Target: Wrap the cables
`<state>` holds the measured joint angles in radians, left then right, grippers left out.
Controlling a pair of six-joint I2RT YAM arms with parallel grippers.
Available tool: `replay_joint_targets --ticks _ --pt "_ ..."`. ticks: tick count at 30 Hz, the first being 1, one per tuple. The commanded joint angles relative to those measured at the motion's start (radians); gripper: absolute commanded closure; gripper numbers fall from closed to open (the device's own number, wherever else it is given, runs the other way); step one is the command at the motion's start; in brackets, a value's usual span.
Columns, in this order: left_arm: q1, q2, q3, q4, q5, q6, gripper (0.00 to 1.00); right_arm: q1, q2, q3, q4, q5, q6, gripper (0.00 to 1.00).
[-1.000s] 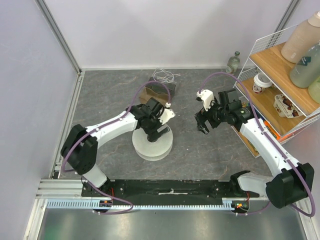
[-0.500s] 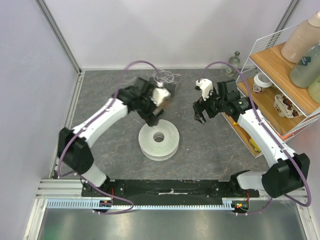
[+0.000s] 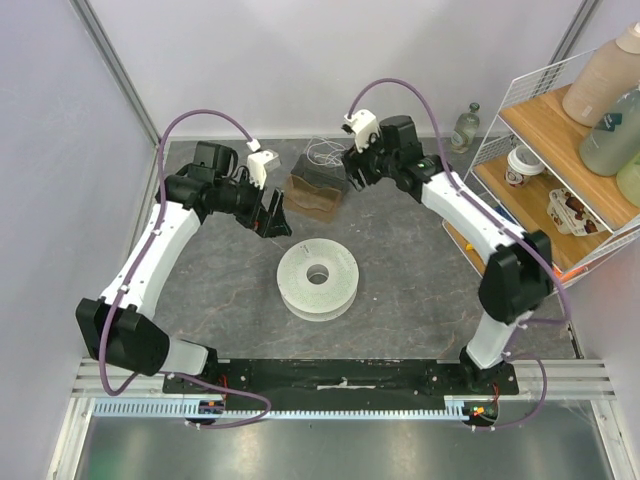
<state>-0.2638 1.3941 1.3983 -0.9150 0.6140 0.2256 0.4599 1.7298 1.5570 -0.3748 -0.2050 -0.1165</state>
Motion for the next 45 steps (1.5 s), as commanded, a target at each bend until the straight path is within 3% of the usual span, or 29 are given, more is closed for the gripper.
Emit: replay_joint_targets --ticks 1,7,10,18,25,39,45 --pt "0.020 -0.006 0.010 0.005 0.141 -0.081 0.01 -0.006 0.134 0.103 0.220 0.073 -0.121 0.35" --pt "0.075 -0.010 0.013 0.018 0.200 -0.112 0.01 -0.009 0.315 0.133 0.434 0.055 -0.486 0.43" --pt "0.110 -0.015 0.019 0.019 0.197 -0.118 0.01 -0.010 0.387 0.141 0.549 0.032 -0.563 0.41" --pt "0.170 -0.056 -0.005 0.019 0.263 -0.134 0.01 -0.013 0.614 0.334 0.614 0.016 -0.638 0.38" --pt "0.182 -0.073 -0.018 0.018 0.274 -0.132 0.01 -0.013 0.732 0.486 0.573 0.026 -0.681 0.40" --pt "0.187 -0.010 0.056 -0.001 0.316 -0.132 0.01 -0.053 0.698 0.388 0.556 -0.039 -0.776 0.40" --pt "0.186 -0.009 0.053 0.002 0.319 -0.134 0.01 -0.059 0.741 0.440 0.547 -0.048 -0.798 0.40"
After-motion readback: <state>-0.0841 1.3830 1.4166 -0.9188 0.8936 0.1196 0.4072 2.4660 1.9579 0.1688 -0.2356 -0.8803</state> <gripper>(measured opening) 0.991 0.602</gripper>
